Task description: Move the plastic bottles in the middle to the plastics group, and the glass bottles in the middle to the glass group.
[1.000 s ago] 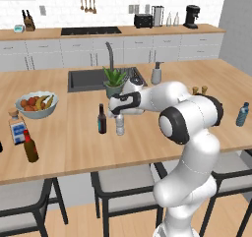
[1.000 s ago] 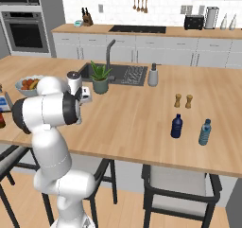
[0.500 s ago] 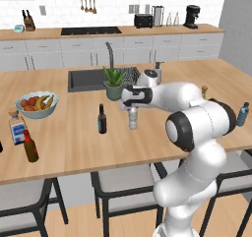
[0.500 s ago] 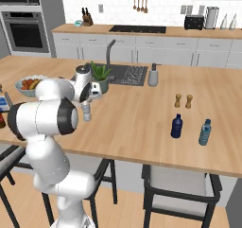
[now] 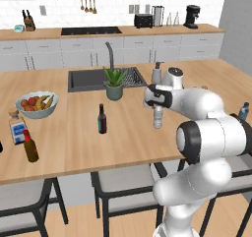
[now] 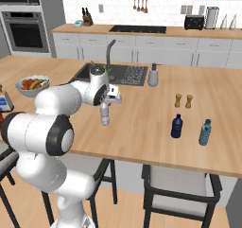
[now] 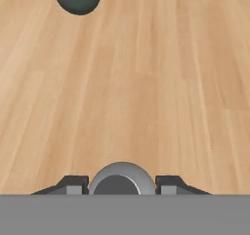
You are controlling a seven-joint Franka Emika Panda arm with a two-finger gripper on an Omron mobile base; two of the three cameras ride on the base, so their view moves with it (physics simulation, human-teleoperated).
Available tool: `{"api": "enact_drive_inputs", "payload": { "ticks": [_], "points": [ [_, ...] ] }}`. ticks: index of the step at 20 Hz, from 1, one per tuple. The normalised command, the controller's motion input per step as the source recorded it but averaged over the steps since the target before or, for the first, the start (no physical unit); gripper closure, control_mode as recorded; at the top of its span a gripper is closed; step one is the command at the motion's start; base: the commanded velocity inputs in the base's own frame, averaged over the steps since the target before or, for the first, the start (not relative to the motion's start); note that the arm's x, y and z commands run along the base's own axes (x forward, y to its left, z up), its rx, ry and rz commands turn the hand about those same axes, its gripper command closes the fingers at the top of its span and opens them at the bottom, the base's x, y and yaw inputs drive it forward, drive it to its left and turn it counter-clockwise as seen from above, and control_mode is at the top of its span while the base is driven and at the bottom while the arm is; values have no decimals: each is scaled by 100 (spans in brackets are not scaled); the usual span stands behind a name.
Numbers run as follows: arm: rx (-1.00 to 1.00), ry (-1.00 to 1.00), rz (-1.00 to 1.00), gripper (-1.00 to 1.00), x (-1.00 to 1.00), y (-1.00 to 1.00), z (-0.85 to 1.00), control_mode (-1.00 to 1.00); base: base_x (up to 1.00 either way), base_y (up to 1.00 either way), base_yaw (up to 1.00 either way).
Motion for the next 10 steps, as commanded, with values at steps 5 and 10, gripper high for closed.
{"api": "enact_drive_inputs", "payload": {
  "ticks": [5,10],
  "points": [
    [0,2,-38,100,-11,-94,1,-100,0,0,0],
    [0,3,-38,100,-7,-82,0,-100,0,0,0]
  ]
}}
